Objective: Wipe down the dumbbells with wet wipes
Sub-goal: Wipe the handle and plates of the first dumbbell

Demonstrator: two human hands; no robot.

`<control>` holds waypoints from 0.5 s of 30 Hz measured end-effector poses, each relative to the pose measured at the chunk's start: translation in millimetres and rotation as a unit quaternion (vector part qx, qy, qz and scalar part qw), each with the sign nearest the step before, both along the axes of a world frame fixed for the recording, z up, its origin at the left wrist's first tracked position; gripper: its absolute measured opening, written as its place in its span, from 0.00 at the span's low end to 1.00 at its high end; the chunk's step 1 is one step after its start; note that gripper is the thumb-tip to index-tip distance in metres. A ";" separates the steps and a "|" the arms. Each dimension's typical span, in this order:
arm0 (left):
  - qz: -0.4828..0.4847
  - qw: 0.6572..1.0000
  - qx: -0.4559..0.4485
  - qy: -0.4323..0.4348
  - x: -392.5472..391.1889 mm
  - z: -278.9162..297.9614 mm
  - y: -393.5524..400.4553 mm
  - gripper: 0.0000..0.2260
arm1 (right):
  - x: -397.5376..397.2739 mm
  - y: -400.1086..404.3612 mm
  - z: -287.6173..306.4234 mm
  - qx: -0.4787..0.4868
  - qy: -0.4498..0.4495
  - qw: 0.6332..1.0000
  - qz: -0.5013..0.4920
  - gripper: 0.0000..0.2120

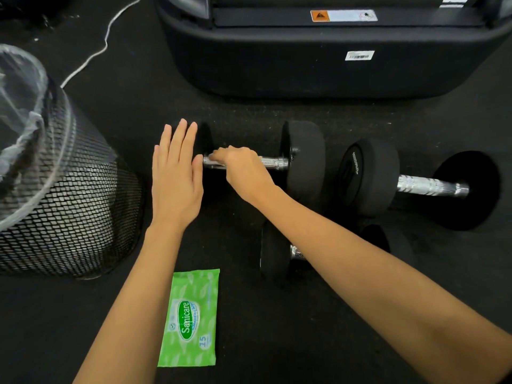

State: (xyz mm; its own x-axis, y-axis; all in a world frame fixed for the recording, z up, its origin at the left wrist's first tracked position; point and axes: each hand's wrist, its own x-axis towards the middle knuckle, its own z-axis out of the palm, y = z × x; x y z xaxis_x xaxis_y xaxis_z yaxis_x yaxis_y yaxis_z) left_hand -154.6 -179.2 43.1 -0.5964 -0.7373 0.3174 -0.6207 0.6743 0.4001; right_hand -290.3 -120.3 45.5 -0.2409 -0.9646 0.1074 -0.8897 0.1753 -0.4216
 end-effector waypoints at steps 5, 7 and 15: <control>-0.005 1.000 0.009 0.011 0.4 1.1 -1.3 0.22 | -9.5 7.7 -6.6 0.034 0.050 0.998 0.000 0.25; 0.000 1.000 0.009 0.014 -0.3 2.1 -2.9 0.22 | -9.4 -0.6 -1.6 0.018 0.031 0.998 -0.041 0.22; 0.000 1.000 0.016 0.009 -0.4 3.6 -2.0 0.22 | -7.0 1.6 -5.9 0.010 0.021 1.000 -0.010 0.23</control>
